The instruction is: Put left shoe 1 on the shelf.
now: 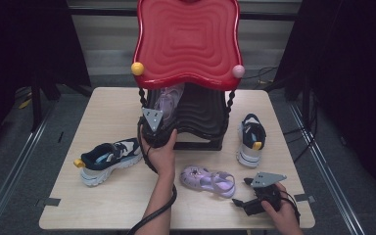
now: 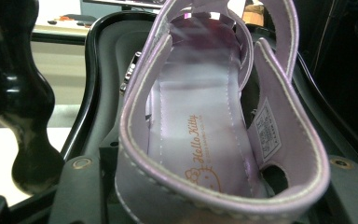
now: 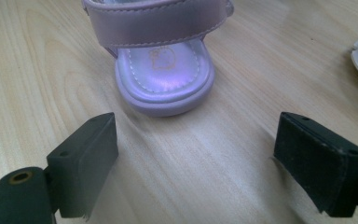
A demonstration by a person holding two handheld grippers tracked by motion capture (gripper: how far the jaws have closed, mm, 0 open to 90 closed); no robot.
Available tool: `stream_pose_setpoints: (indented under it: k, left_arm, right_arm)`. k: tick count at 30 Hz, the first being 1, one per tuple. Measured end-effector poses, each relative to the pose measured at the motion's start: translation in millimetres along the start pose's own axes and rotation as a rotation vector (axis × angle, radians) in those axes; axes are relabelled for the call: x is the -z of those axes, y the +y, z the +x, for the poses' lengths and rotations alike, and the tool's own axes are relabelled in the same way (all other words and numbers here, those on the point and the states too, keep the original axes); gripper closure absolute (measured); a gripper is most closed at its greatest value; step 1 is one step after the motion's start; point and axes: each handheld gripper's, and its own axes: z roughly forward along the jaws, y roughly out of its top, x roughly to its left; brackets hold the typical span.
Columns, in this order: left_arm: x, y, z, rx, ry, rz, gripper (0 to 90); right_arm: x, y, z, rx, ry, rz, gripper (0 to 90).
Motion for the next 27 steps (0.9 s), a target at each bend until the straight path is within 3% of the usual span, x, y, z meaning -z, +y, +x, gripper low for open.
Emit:
stream_pose_setpoints:
  k: [11,27]
  left_arm:
    - [-13.9,0.4,-3.8,0.015,0.016,-0.017,37.3]
    - [-34.0,-3.8,-16.1,0.03,0.107,-0.005,37.2]
  right_arm:
    - [0.0,0.0,0.0,0.0,0.0,0.0,12.7]
    - [0.0,0.0,0.0,0.0,0.0,0.0,12.7]
